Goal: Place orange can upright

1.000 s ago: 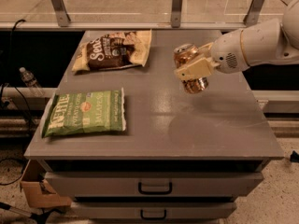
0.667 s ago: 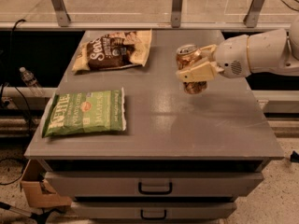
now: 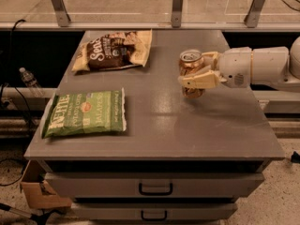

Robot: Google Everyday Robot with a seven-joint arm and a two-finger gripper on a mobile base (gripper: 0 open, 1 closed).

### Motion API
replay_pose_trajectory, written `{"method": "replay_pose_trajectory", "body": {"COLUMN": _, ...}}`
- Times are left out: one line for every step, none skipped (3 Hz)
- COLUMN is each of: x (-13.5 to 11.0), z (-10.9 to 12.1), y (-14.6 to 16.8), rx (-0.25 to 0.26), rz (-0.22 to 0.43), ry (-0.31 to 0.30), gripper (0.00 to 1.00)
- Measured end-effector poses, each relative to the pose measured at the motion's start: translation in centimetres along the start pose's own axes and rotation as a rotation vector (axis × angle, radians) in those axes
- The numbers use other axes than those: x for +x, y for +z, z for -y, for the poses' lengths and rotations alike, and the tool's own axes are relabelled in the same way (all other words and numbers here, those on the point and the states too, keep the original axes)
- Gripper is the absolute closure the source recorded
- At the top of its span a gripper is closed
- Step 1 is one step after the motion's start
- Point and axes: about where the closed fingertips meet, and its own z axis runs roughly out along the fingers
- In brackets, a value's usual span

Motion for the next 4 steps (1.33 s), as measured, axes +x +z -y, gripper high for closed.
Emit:
{"method": "replay_pose_trajectory", "body": {"x": 0.6, "z": 0.1, "y": 0.1, "rx": -0.018, "rz": 0.057, "ry": 0.008, "gripper": 1.0}}
{"method": "replay_pose_trajectory", "body": {"x": 1.0, "z": 0.2, "y": 0.0, "rx": -0.036, "rz": 0.117, "ry": 0.027, "gripper": 1.0}}
{"method": "replay_pose_trajectory", "body": {"x": 1.6, "z": 0.3, "y": -0.2, "rx": -0.05, "rz": 0.16, "ry": 0.048, "gripper": 1.0}}
{"method": "replay_pose_trajectory", "body": {"x": 2.5, "z": 0.4, "y": 0.0, "rx": -0.072, "rz": 0.169, "ry": 0.06, "gripper": 1.0}}
